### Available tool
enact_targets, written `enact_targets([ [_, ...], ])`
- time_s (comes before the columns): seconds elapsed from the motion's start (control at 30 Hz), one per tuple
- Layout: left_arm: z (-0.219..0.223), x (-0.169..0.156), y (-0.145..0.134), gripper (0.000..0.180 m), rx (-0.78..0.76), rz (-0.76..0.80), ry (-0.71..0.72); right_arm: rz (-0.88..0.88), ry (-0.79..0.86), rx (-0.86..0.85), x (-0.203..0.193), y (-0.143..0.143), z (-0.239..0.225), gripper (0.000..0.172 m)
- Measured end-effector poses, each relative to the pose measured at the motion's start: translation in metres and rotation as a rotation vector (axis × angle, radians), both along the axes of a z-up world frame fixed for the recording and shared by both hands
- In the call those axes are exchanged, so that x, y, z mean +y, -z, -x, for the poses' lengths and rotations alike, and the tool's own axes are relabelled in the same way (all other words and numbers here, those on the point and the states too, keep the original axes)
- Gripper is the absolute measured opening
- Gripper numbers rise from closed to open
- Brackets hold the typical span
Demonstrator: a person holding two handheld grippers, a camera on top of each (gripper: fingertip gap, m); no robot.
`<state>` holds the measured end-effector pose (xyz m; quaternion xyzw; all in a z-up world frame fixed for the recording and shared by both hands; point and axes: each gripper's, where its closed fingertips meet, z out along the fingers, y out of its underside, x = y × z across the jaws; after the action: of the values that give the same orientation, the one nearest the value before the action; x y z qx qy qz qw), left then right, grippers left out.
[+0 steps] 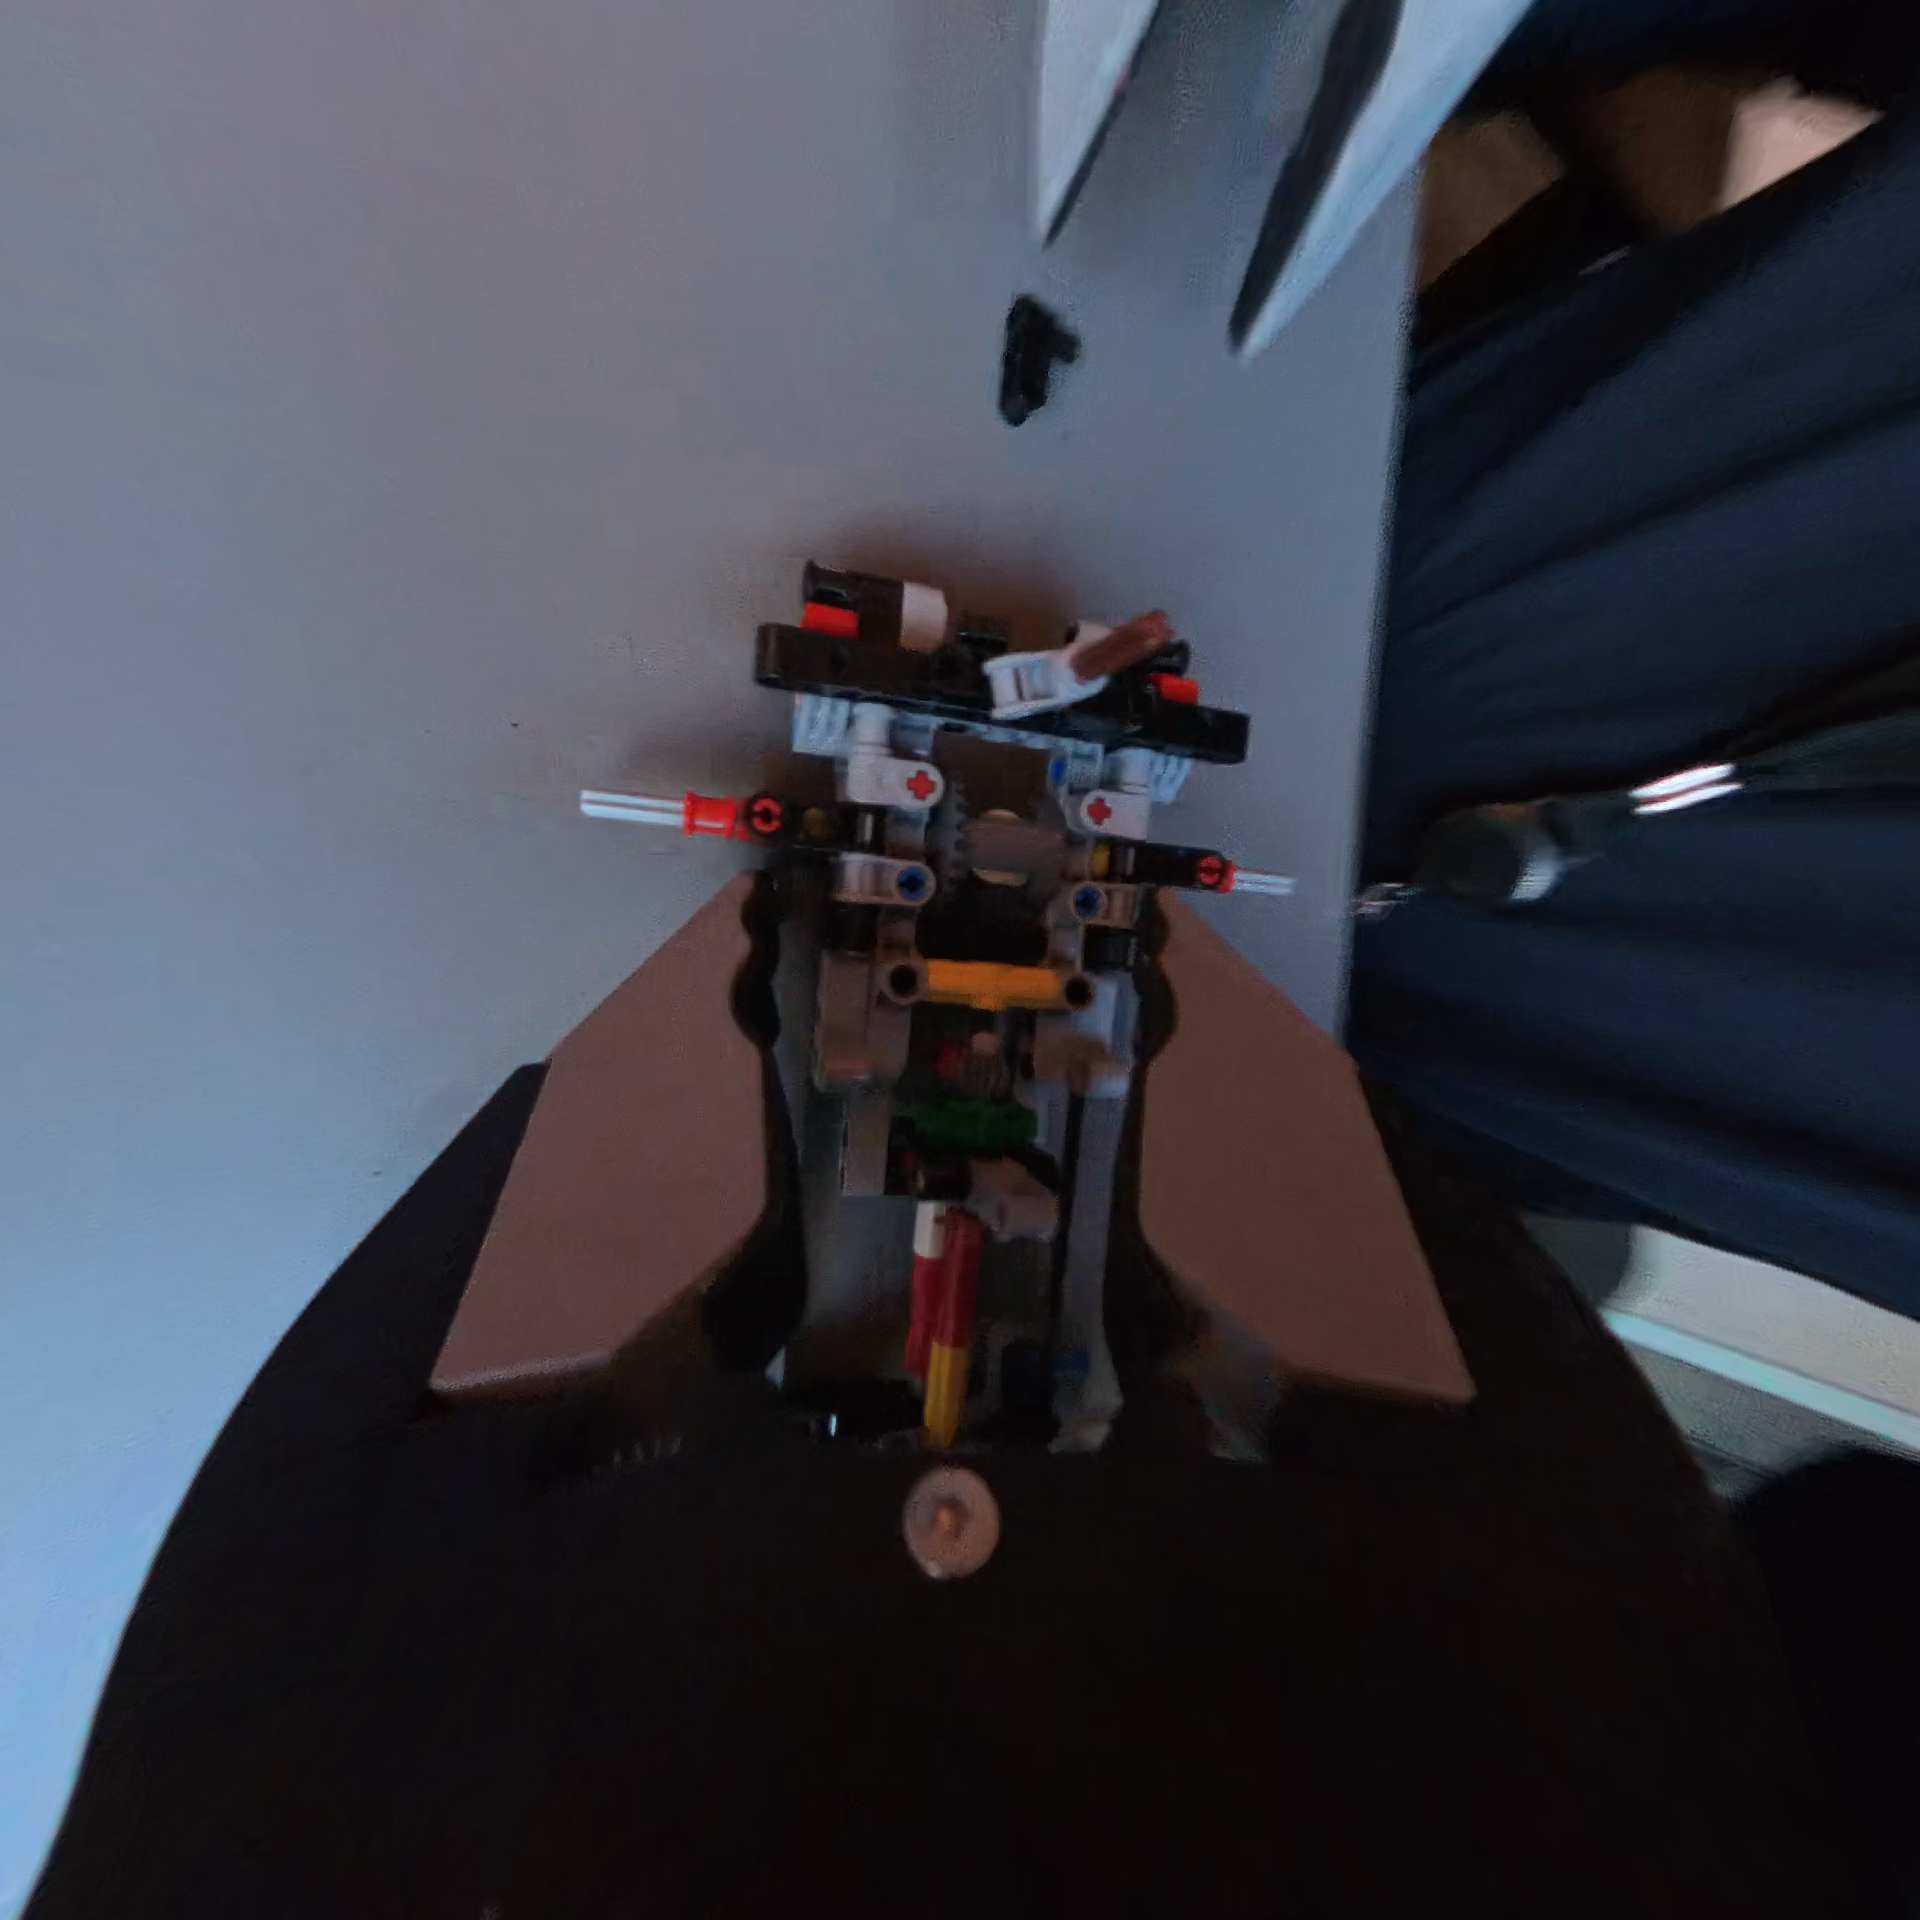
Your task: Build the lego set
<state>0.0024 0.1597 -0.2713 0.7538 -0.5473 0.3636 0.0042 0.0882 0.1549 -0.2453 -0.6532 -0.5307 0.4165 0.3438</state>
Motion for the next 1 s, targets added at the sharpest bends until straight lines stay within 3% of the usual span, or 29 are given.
enact_targets([
  [0.03, 0.0, 0.002, -0.005, 0.061, -0.027, 0.105, -0.008, -0.058, -0.021, -0.014, 0.002, 0.001, 0.007, 0.041],
  [0.13, -0.009, 0.018, -0.032, 0.0, -0.195, 0.445, -0.061, -0.222, -0.032, -0.109, 0.013, 0.009, 0.028, 0.061],
  [0.2, -0.012, 0.034, -0.041, 0.0, -0.267, 0.546, -0.124, -0.297, -0.093, -0.206, 0.007, 0.023, 0.038, 0.063],
  [0.23, -0.009, 0.038, -0.038, 0.0, -0.262, 0.511, -0.133, -0.321, -0.113, -0.215, 0.002, 0.024, 0.041, 0.054],
  [0.37, 0.007, 0.039, -0.049, 0.0, -0.263, 0.289, -0.143, -0.403, -0.101, -0.255, -0.001, 0.031, 0.031, 0.062],
  [0.6, 0.084, 0.017, -0.082, 0.044, -0.127, -0.171, -0.291, -0.198, -0.138, -0.17, -0.038, 0.019, 0.033, 0.097],
  [0.7, 0.121, 0.005, -0.087, 0.057, -0.107, -0.3, -0.378, -0.171, -0.125, -0.223, -0.043, 0.027, 0.046, 0.101],
  [0.87, 0.19, -0.02, -0.053, 0.06, -0.031, -0.317, -0.528, -0.16, -0.116, -0.34, -0.04, 0.05, 0.061, 0.105],
  [1.0, 0.209, -0.048, -0.015, 0.057, -0.066, -0.221, -0.563, -0.164, -0.137, -0.336, -0.038, 0.049, 0.064, 0.094],
])
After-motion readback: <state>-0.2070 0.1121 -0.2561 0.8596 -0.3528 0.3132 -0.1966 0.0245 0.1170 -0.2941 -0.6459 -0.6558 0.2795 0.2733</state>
